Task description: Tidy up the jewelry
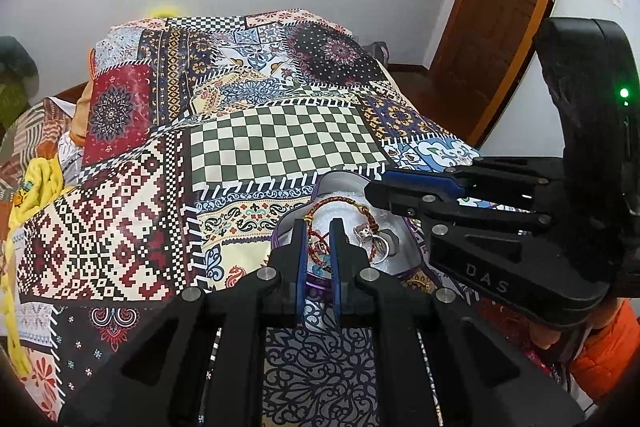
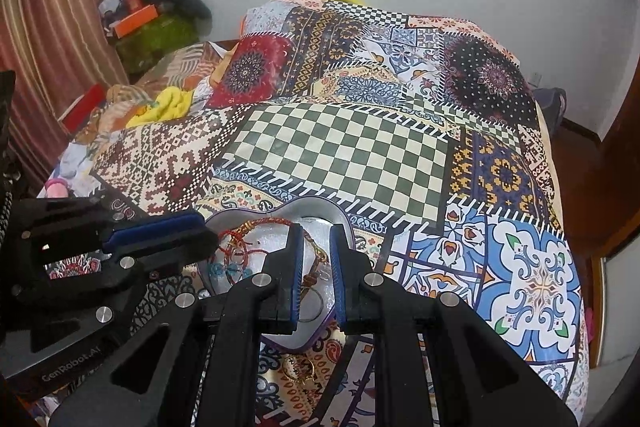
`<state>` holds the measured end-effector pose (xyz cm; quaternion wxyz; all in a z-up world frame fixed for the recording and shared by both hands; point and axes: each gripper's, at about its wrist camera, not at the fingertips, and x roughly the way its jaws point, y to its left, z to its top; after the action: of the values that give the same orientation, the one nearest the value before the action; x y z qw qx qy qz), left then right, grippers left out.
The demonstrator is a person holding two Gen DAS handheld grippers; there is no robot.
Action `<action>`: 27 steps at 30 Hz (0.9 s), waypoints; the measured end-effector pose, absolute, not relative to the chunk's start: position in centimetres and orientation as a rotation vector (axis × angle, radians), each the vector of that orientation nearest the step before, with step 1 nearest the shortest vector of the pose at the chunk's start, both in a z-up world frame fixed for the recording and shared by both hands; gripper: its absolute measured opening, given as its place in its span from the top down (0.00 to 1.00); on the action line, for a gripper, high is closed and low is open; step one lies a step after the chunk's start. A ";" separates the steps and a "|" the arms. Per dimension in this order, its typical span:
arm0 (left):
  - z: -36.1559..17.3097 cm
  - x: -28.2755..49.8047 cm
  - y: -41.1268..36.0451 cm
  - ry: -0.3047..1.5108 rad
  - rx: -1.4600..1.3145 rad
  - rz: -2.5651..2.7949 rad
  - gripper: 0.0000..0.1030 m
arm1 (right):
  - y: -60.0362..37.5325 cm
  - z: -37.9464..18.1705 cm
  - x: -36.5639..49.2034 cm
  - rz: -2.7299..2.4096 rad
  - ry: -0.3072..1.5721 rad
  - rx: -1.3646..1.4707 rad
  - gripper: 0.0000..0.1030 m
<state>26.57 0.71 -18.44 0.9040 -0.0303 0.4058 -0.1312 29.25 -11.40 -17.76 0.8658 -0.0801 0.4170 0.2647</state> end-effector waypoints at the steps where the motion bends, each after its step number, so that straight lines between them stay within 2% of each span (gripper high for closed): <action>1: -18.4 26.5 0.7 0.840 -0.060 -0.269 0.92 | -11.4 -17.7 29.2 0.554 0.873 -0.170 0.88; 13: -17.2 25.6 1.0 0.843 -0.077 -0.253 0.90 | -12.9 -16.2 28.3 0.537 0.853 -0.156 0.86; 18: -16.7 24.9 0.5 0.850 -0.074 -0.259 0.86 | -14.2 -15.4 27.6 0.522 0.834 -0.143 0.85; 22: -16.7 24.3 -0.5 0.867 -0.073 -0.280 0.85 | -16.0 -15.0 26.9 0.494 0.822 -0.125 0.77; 27: -17.6 23.6 -2.9 0.909 -0.060 -0.326 0.84 | -18.5 -15.1 26.2 0.450 0.824 -0.110 0.75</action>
<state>23.56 -2.85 -17.55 0.8852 -0.0289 0.4371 -0.1567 26.19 -18.45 -15.12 0.8904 -0.0529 0.3968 0.2166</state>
